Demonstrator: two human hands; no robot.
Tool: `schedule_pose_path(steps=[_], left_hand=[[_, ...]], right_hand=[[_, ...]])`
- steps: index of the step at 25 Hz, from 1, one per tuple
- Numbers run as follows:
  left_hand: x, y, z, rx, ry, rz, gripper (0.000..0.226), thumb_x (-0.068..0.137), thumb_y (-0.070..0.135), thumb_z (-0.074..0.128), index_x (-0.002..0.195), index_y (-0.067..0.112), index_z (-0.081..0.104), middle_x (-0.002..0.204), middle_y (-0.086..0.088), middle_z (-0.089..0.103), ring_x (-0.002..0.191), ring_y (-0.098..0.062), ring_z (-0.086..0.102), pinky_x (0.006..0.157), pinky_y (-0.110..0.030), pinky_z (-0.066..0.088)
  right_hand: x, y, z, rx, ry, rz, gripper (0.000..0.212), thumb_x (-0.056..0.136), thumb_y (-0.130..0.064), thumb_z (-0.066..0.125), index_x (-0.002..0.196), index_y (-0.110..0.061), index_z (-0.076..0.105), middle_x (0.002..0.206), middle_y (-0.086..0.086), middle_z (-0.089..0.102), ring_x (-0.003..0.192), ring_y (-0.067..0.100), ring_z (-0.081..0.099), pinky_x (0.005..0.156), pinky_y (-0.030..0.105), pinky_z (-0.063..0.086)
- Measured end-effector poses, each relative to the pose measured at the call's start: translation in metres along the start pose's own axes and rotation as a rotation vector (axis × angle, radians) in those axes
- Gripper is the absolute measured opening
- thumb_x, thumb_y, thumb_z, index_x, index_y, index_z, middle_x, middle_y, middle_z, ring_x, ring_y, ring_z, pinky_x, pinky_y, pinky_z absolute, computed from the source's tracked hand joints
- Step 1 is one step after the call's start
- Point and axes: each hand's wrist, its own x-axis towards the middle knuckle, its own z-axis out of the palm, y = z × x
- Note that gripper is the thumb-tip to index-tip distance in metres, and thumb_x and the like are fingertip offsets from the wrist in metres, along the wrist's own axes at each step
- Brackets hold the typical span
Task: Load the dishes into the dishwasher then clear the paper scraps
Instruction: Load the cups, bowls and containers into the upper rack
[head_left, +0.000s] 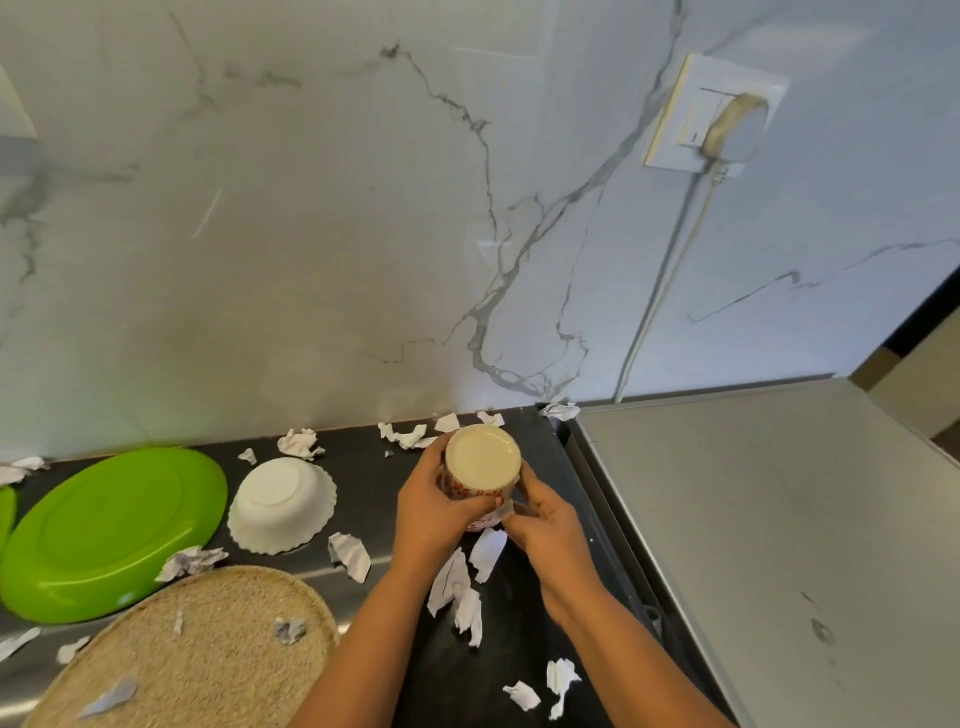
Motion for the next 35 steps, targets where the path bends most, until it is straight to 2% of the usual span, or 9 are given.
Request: schedule_pose_path(steps=[3,7,9,13,16,18,25,30,35], left_hand=[[-0.017,0.008,-0.001,-0.020,-0.003,0.026,0.074,0.060,0.002,0.083,0.120,0.035,0.054,0.116,0.014,0.062,0.110,-0.005,0.057,0.092,-0.030,0.051],[-0.046,0.023,0.001,-0.035,-0.062,0.086,0.078,0.058,0.007,0.087,0.120,0.039,0.052,0.116,0.021,0.059,0.108,0.010,0.053,0.079,-0.007,0.045],[-0.062,0.030,0.003,-0.023,-0.118,0.110,0.077,0.055,0.009,0.088,0.113,0.045,0.051,0.111,0.027,0.059,0.106,0.015,0.051,0.078,-0.009,0.044],[-0.093,0.035,0.020,-0.047,-0.254,0.128,0.074,0.048,0.015,0.086,0.111,0.041,0.057,0.108,0.026,0.061,0.104,0.007,0.055,0.074,-0.014,0.050],[-0.120,0.034,0.046,-0.039,-0.364,0.158,0.077,0.051,0.006,0.089,0.110,0.042,0.056,0.106,0.028,0.060,0.102,0.011,0.054,0.073,-0.008,0.048],[-0.136,0.034,0.065,-0.042,-0.426,0.164,0.078,0.052,0.007,0.089,0.113,0.041,0.055,0.111,0.026,0.059,0.107,0.005,0.054,0.080,-0.013,0.051],[-0.207,0.052,0.139,-0.013,-0.718,0.290,0.079,0.051,0.012,0.091,0.111,0.045,0.051,0.115,0.023,0.057,0.112,-0.003,0.053,0.085,-0.011,0.049],[-0.265,0.068,0.183,-0.020,-0.899,0.275,0.078,0.045,0.022,0.089,0.111,0.042,0.054,0.112,0.021,0.059,0.113,-0.006,0.054,0.090,-0.027,0.053],[-0.331,0.066,0.231,0.024,-1.025,0.308,0.077,0.048,0.017,0.089,0.109,0.047,0.052,0.108,0.033,0.058,0.106,0.010,0.052,0.079,-0.012,0.049]], right_hand=[[-0.019,-0.007,-0.006,0.033,0.019,-0.021,0.058,0.087,-0.005,0.060,0.135,-0.034,0.046,0.124,-0.013,0.060,0.116,0.009,0.055,0.103,0.037,0.044],[-0.058,-0.019,-0.019,0.162,0.112,-0.006,0.042,0.086,-0.012,0.063,0.123,-0.032,0.059,0.113,-0.011,0.066,0.110,0.014,0.059,0.096,0.041,0.050],[-0.078,-0.022,-0.031,0.232,0.167,0.019,0.030,0.088,-0.013,0.060,0.113,-0.028,0.066,0.109,-0.007,0.069,0.104,0.015,0.063,0.088,0.040,0.054],[-0.117,-0.022,-0.054,0.255,0.330,0.050,0.014,0.089,-0.027,0.057,0.096,-0.027,0.069,0.091,-0.004,0.074,0.085,0.017,0.071,0.074,0.034,0.057],[-0.152,-0.014,-0.074,0.242,0.461,0.033,0.018,0.090,-0.032,0.053,0.103,-0.027,0.065,0.095,-0.005,0.072,0.086,0.017,0.069,0.070,0.028,0.057],[-0.178,-0.009,-0.089,0.285,0.553,0.029,0.022,0.092,-0.031,0.050,0.106,-0.024,0.066,0.097,-0.006,0.072,0.088,0.017,0.069,0.074,0.030,0.057],[-0.269,0.007,-0.153,0.445,0.893,0.032,0.026,0.093,-0.033,0.051,0.095,-0.016,0.071,0.096,0.001,0.072,0.094,0.024,0.065,0.077,0.038,0.055],[-0.333,0.022,-0.201,0.623,1.018,-0.015,0.030,0.091,-0.029,0.054,0.097,-0.002,0.066,0.098,0.013,0.071,0.090,0.031,0.065,0.081,0.044,0.053],[-0.388,0.047,-0.255,0.681,1.021,0.070,0.027,0.090,-0.028,0.056,0.096,-0.004,0.066,0.095,0.017,0.068,0.075,0.026,0.061,0.067,0.038,0.052]])
